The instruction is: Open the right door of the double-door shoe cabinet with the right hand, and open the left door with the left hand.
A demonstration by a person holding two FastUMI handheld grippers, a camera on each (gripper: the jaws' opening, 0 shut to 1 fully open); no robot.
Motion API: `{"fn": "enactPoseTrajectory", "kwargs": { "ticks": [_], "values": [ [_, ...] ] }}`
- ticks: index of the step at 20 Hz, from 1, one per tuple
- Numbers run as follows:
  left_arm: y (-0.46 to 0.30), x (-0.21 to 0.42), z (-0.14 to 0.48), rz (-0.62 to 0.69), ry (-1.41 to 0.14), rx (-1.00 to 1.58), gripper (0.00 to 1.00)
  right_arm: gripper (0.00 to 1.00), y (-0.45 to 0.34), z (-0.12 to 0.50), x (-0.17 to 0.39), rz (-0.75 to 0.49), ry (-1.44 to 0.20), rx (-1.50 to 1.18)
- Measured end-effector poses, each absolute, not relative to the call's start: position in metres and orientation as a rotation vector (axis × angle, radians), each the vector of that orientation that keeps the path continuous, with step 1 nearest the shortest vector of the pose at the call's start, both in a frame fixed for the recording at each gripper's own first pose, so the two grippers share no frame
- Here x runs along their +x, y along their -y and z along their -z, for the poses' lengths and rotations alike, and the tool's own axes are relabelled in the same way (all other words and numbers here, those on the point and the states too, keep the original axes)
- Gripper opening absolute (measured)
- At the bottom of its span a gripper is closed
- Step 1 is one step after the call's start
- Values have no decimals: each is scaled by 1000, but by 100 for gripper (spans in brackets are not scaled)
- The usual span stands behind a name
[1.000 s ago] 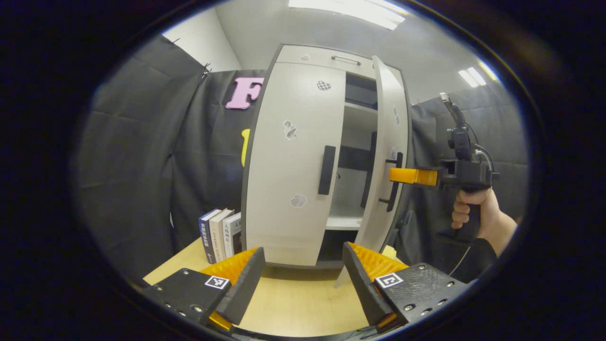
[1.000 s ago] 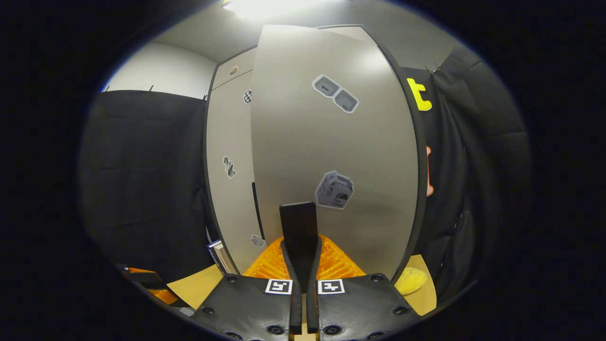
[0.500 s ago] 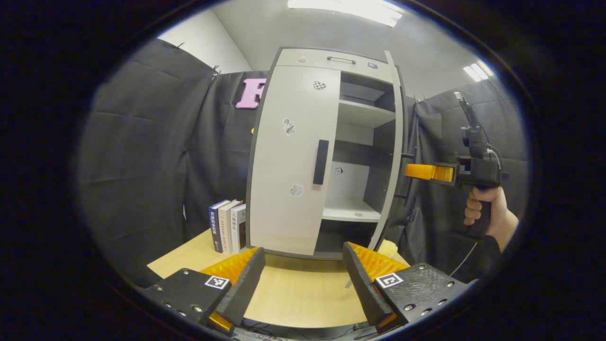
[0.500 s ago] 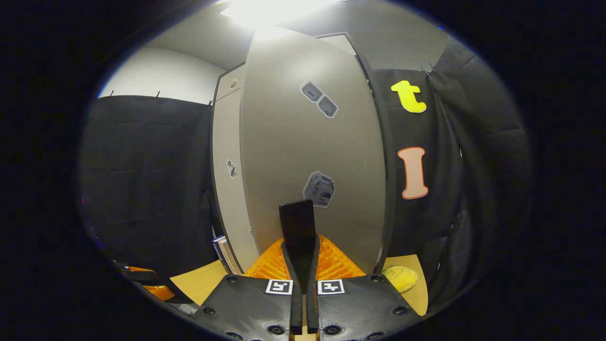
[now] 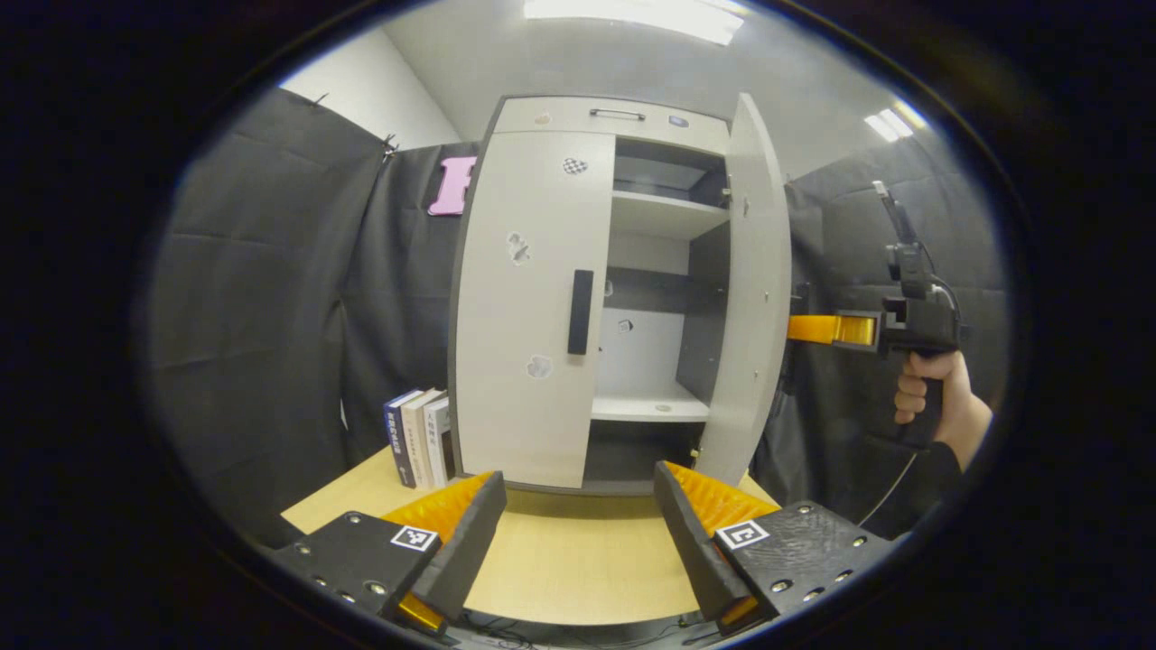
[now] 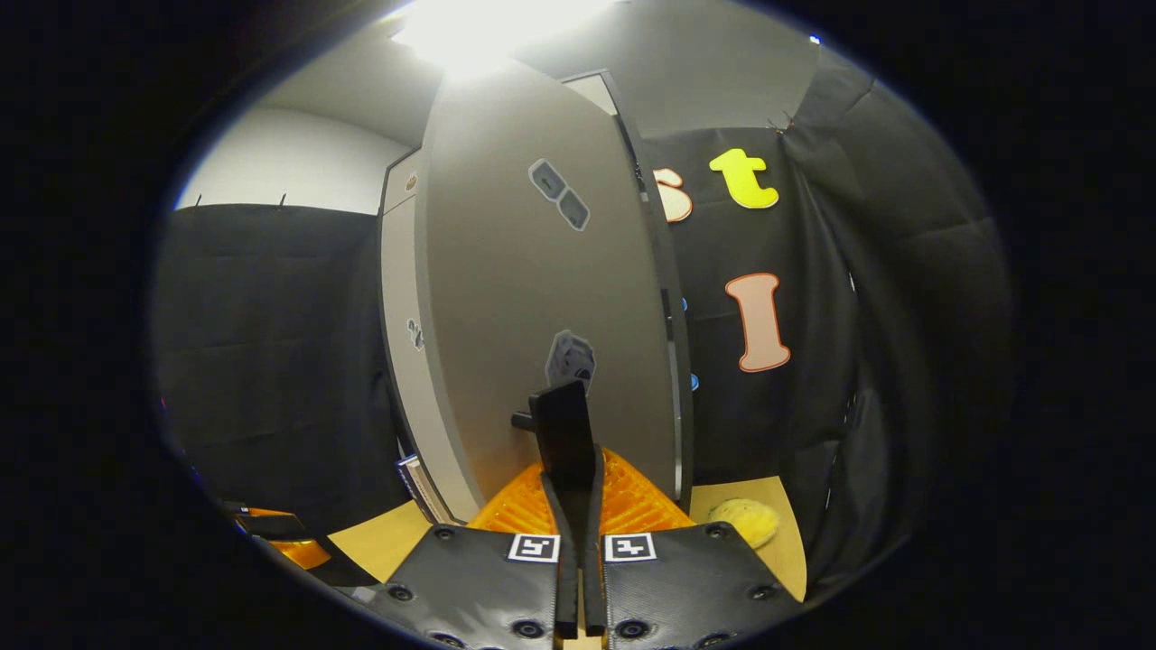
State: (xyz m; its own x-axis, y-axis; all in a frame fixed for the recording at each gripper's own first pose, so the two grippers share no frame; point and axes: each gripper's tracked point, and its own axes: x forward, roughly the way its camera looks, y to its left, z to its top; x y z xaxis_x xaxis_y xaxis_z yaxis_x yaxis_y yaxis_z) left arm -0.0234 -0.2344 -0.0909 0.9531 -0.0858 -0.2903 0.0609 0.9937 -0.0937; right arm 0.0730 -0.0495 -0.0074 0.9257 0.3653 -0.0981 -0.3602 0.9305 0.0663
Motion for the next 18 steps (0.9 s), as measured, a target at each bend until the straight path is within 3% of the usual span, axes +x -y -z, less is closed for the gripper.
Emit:
{"fn": "enactPoseTrajectory", "kwargs": {
  "ticks": [9, 12, 13, 18],
  "values": [
    [254, -22, 90, 112, -305, -59, 95, 3, 116, 0, 82, -251, -98, 120],
    [258, -22, 98, 119, -336, -65, 95, 3, 117, -2, 78, -258, -114, 244],
    [258, -22, 100, 115, -350, -70, 95, 7, 118, -2, 81, -252, -103, 238],
    [251, -17, 99, 139, -375, -58, 95, 3, 119, -1, 79, -207, -99, 191]
  ]
}}
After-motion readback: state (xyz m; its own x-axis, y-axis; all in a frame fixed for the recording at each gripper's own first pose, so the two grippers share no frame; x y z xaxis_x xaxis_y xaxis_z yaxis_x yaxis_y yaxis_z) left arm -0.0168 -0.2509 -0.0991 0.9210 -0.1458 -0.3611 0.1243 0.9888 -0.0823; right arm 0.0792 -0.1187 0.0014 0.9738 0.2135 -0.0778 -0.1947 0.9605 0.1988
